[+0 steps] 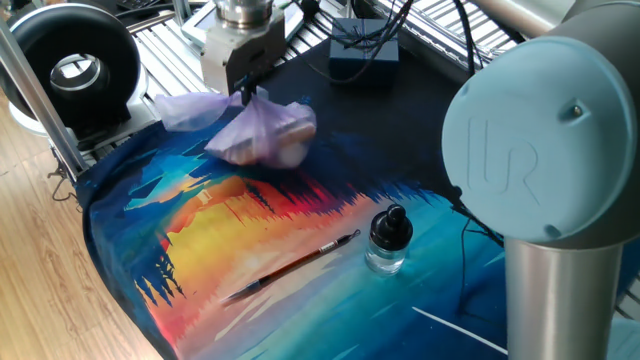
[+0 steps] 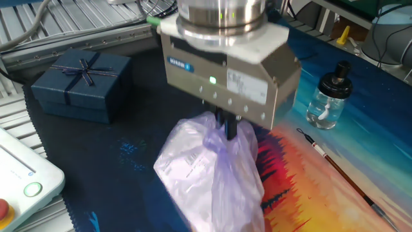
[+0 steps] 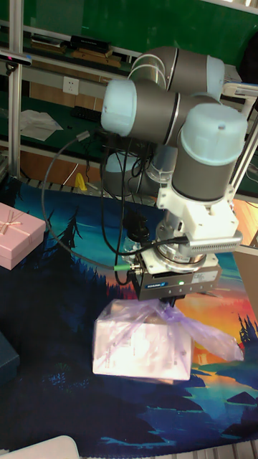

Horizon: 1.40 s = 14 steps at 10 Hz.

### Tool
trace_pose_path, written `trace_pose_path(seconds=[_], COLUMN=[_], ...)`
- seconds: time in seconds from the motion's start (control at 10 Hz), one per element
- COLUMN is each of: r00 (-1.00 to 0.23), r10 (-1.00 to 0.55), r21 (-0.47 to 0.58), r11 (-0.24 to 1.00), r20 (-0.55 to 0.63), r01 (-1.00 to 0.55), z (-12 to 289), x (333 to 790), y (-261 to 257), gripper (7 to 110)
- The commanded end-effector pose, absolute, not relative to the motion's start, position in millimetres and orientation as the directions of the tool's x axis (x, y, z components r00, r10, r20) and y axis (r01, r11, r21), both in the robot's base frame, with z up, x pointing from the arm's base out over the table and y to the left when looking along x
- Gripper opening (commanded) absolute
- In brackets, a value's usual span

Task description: Pick up a bag of things

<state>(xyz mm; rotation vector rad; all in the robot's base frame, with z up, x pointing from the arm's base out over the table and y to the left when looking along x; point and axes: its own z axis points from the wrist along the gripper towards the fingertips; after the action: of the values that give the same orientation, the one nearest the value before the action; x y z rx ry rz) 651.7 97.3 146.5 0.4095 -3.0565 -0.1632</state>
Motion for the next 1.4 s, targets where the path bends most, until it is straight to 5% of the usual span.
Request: trace_pose_path(seconds=[0.0,1.3], r00=[-0.964,-0.958], r10=[-0.26,-0.254], r21=[0.128,0.168], r11=[0.96,0.958], r20=[0.056,0.13], r01=[-0.251,-0.232], z=[170.4,243.5], x=[645.4,615.6], y=[92.8,74.4], gripper=[7,7])
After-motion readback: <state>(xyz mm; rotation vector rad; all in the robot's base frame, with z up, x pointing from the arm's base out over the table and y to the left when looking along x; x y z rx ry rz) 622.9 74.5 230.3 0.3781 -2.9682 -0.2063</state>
